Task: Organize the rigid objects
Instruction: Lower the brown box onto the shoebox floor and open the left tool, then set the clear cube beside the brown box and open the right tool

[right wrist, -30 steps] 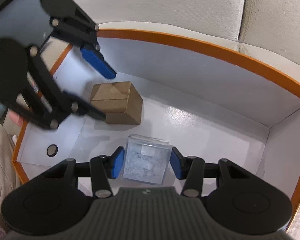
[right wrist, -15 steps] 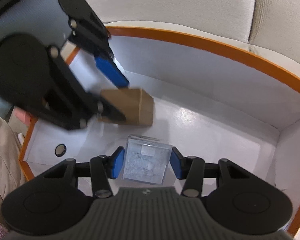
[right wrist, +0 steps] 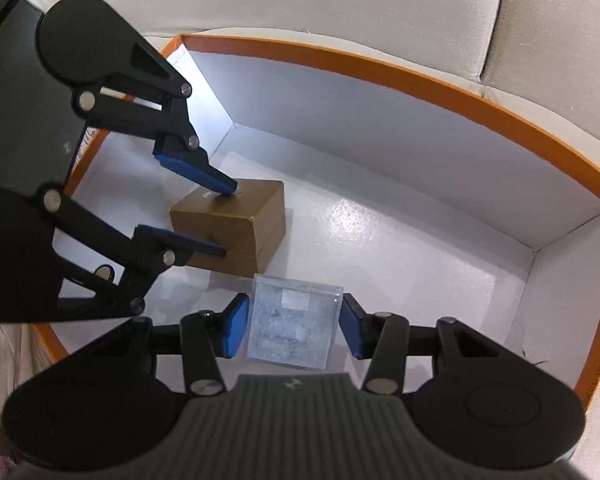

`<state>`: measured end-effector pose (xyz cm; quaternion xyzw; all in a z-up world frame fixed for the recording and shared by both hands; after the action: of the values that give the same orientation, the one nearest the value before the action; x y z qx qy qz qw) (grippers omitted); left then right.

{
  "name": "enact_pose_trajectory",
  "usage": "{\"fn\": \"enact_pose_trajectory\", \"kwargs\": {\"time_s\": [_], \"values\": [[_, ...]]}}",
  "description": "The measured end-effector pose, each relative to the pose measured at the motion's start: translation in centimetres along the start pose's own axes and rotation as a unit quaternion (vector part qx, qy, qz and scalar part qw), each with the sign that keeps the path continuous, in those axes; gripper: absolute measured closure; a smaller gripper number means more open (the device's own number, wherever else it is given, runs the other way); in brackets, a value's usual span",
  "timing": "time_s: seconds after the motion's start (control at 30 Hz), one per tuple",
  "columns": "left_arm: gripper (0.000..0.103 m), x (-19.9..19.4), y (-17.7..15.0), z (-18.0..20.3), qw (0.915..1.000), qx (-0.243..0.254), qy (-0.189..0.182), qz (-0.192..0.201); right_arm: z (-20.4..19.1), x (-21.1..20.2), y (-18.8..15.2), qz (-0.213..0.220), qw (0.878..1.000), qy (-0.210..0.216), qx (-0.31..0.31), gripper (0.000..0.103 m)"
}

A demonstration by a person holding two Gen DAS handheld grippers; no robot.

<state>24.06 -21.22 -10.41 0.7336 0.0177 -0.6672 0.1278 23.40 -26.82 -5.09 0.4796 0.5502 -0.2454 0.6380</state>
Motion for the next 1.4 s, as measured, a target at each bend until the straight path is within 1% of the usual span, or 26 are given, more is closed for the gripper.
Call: {"fn": "enact_pose_trajectory", "kwargs": {"time_s": [0.1, 0.13, 0.17, 0.27, 0.3, 0.43, 0.5, 0.53, 0.57, 0.63, 0.7, 0.77, 0.8, 0.87, 0.9, 0.93, 1.03, 1.1, 1.13, 1.17, 1.27, 1.33, 1.4], "values": [[0.068, 0.4, -0.2, 0.3, 0.9986, 0.010, 0.052, -0.010, -0.1, 0.0, 0.1, 0.001, 1.000, 0.005, 0.001, 0.053], [0.074, 0.6, -0.3, 0.3, 0.9974, 0.016, 0.069, -0.013, -0.2, 0.1, 0.2, 0.003, 1.000, 0.005, 0.000, 0.053], [0.076, 0.9, -0.5, 0.3, 0.9962, 0.020, 0.082, -0.018, -0.2, 0.1, 0.3, 0.004, 1.000, 0.004, 0.002, 0.053], [0.078, 1.5, -1.0, 0.7, 0.9896, 0.036, 0.136, -0.028, 0.0, 0.2, 0.8, 0.007, 1.000, 0.000, 0.014, 0.053], [0.078, 1.7, -1.1, 0.6, 0.9887, 0.031, 0.143, -0.032, 0.1, 0.3, 0.9, 0.008, 1.000, 0.001, 0.019, 0.053], [0.077, 1.6, -2.0, 0.3, 0.9872, 0.004, 0.158, -0.024, 0.4, 0.4, 1.5, 0.010, 0.999, 0.003, 0.033, 0.053], [0.077, 0.5, -2.7, 0.3, 0.9893, -0.015, 0.145, 0.001, 0.6, 0.5, 1.7, 0.010, 0.999, 0.000, 0.035, 0.053], [0.077, -0.3, -3.0, 0.2, 0.9903, -0.030, 0.135, 0.014, 1.2, 0.5, 1.3, 0.012, 0.999, -0.001, 0.036, 0.053], [0.077, -1.2, -3.4, 0.0, 0.9904, -0.048, 0.126, 0.032, 1.0, 0.4, 1.4, 0.014, 0.999, -0.003, 0.037, 0.053], [0.077, -3.2, -4.3, -0.5, 0.9868, -0.094, 0.112, 0.068, 1.0, 0.3, 1.8, 0.021, 0.999, -0.006, 0.038, 0.053], [0.076, -5.3, -5.3, -1.2, 0.9791, -0.146, 0.099, 0.101, -0.6, 0.8, 2.5, 0.026, 0.999, -0.013, 0.044, 0.053], [0.075, -6.8, -6.5, -2.0, 0.9690, -0.198, 0.084, 0.122, -0.5, 1.1, 3.6, 0.029, 0.998, -0.020, 0.056, 0.053], [0.075, -7.4, -7.1, -2.3, 0.9645, -0.218, 0.067, 0.133, -0.7, 2.4, 4.4, 0.028, 0.997, -0.026, 0.064, 0.053], [0.075, -8.1, -8.0, -2.9, 0.9539, -0.260, 0.024, 0.148, -0.8, 2.5, 5.0, 0.029, 0.995, -0.039, 0.083, 0.053], [0.075, -8.4, -8.4, -2.7, 0.9489, -0.275, 0.009, 0.155, -0.8, 2.7, 5.3, 0.031, 0.994, -0.041, 0.093, 0.053], [0.075, -8.6, -8.8, -2.8, 0.9445, -0.286, 0.000, 0.161, -0.8, 2.5, 5.5, 0.034, 0.993, -0.040, 0.103, 0.053], [0.075, -9.5, -10.2, -3.2, 0.9328, -0.312, -0.001, 0.181, -0.7, 3.1, 6.5, 0.039, 0.990, -0.033, 0.132, 0.053], [0.071, -10.0, -10.7, -3.3, 0.9244, -0.333, 0.013, 0.185, -1.0, 4.1, 7.2, 0.036, 0.989, -0.028, 0.141, 0.053], [0.069, -10.3, -10.9, -2.9, 0.9223, -0.337, 0.014, 0.188, -1.2, 4.3, 7.5, 0.033, 0.988, -0.024, 0.146, 0.053], [0.069, -9.9, -11.5, -3.9, 0.9205, -0.341, 0.008, 0.191, -1.3, 4.5, 7.6, 0.032, 0.988, -0.022, 0.149, 0.053], [0.069, -7.7, -11.5, -5.5, 0.9124, -0.361, -0.008, 0.193, -1.7, 4.7, 8.1, 0.036, 0.988, -0.030, 0.150, 0.053], [0.069, -6.1, -11.7, -6.0, 0.9067, -0.373, -0.012, 0.197, -1.5, 4.3, 8.0, 0.030, 0.987, -0.028, 0.155, 0.053], [0.069, -6.0, -12.3, -5.7, 0.9000, -0.383, -0.025, 0.207, -1.6, 4.4, 7.7, 0.023, 0.987, -0.034, 0.157, 0.054]]}}
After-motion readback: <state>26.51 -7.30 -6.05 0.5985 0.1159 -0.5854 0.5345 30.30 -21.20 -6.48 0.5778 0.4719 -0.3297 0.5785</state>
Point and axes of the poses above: each gripper's, at about its wrist camera, not at the fingertips, and x roughly the way its jaws point, z to its right, y to its top, the point moved 1 cm from there along x, roughly the way its jaws point, and after that the axes turned 7 degrees about -y, right-handed, at the moved point
